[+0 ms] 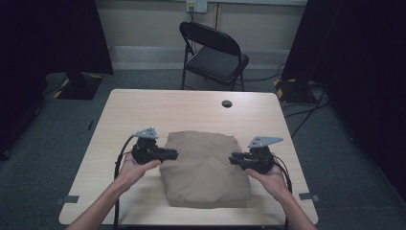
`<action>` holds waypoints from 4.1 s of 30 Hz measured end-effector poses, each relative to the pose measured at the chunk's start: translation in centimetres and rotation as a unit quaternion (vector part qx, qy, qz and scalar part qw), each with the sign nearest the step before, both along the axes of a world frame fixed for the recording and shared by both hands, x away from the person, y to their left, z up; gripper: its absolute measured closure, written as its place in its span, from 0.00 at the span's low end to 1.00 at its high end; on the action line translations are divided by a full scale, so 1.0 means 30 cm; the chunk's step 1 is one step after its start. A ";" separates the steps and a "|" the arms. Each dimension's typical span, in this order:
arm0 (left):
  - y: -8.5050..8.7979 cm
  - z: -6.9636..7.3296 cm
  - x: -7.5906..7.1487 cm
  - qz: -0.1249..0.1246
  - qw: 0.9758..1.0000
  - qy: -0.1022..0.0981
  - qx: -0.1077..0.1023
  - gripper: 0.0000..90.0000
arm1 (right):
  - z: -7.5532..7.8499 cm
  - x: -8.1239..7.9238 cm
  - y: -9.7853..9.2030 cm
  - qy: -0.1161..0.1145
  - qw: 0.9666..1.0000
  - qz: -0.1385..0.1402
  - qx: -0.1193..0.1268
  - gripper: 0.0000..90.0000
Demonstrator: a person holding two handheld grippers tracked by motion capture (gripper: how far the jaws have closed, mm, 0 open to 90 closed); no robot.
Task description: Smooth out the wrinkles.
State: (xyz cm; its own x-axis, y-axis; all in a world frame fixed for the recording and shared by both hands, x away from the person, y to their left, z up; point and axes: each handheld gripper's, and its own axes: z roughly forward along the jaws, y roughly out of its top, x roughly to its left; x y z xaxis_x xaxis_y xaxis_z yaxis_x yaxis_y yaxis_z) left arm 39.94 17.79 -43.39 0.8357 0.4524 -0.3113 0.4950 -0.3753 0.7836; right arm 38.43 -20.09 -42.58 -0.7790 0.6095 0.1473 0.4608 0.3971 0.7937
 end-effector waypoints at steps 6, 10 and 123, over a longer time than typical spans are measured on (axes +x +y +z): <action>-0.032 -0.084 -0.027 -0.023 0.999 0.028 0.029 0.87 | -0.065 -0.027 0.013 0.028 0.999 0.014 -0.015 0.84; -0.016 -0.125 -0.043 -0.023 0.998 0.044 0.041 0.87 | -0.090 -0.064 -0.004 0.031 0.999 0.019 -0.021 0.83; -0.002 -0.087 -0.175 -0.088 0.995 -0.013 0.053 0.70 | -0.181 -0.151 -0.083 0.073 0.985 0.143 -0.056 0.93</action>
State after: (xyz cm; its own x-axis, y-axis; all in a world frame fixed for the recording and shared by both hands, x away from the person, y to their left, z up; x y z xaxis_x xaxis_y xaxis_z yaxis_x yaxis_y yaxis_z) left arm 34.71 17.72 -45.99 0.9118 0.3283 -0.2465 0.3946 -0.5352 0.7469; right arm 33.91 -22.57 -48.02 -0.8970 0.3866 0.2144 0.4229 0.6090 0.6710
